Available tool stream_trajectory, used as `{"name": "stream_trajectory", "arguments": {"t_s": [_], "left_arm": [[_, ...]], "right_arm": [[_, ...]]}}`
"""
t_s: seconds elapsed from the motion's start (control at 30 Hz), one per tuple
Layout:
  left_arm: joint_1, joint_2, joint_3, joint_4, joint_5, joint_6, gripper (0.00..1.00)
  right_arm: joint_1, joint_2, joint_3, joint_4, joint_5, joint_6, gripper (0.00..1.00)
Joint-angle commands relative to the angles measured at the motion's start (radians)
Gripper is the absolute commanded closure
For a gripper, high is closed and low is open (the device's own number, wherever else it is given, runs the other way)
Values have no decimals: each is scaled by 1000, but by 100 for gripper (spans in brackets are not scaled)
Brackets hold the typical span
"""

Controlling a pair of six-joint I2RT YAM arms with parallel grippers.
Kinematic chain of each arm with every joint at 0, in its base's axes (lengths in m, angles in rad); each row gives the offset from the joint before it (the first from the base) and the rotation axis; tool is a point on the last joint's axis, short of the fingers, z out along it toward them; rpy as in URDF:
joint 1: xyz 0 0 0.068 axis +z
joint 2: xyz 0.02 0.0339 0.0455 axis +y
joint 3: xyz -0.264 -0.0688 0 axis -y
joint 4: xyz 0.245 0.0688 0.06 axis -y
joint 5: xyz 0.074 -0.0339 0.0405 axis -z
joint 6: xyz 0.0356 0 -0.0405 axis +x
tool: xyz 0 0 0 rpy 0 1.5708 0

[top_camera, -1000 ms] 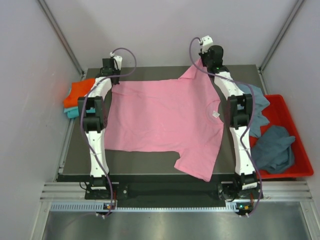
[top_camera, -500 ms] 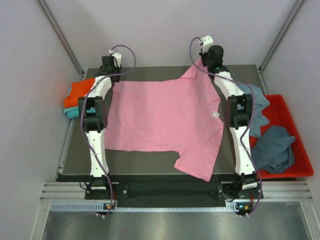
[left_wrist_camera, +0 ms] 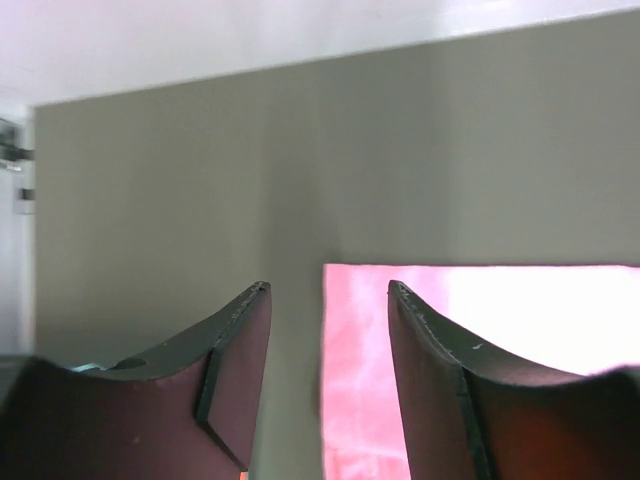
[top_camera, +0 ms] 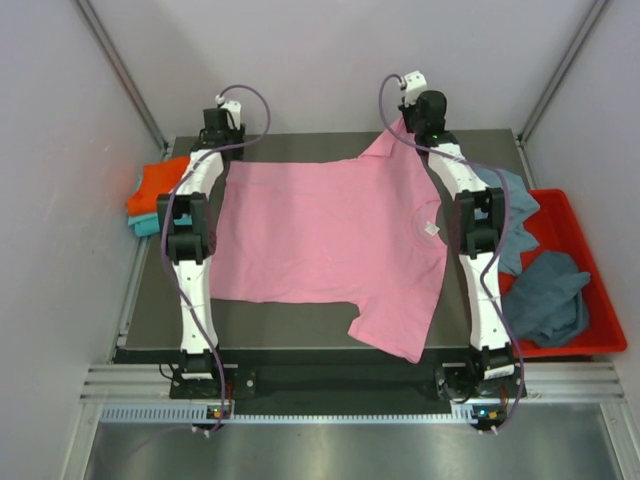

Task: Fold and stack the t-shirts
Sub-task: Fold the tshirt

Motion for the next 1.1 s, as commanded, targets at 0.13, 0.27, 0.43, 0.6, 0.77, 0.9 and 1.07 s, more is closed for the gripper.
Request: {"name": "stream_trajectory", "arguments": {"t_s": [0.13, 0.27, 0.43, 0.6, 0.77, 0.9, 1.07], "left_arm": [[14, 78, 61, -5, 71, -80, 50], [29, 102, 88, 4, 107, -114, 52], [37, 128, 101, 16, 101, -120, 53], [38, 142, 110, 29, 88, -121, 53], [40, 150, 112, 27, 98, -124, 54], [41, 154, 112, 27, 107, -126, 58], [41, 159, 113, 26, 122, -138, 94]], "right_arm": [[17, -58, -2, 12, 13, 14, 100], [21, -69, -8, 8, 12, 20, 100], [28, -76, -22, 4, 18, 17, 100], [38, -80, -30, 3, 21, 16, 100], [46, -80, -28, 6, 24, 16, 100], [49, -80, -28, 6, 24, 14, 100], [49, -89, -34, 9, 39, 2, 100]]}}
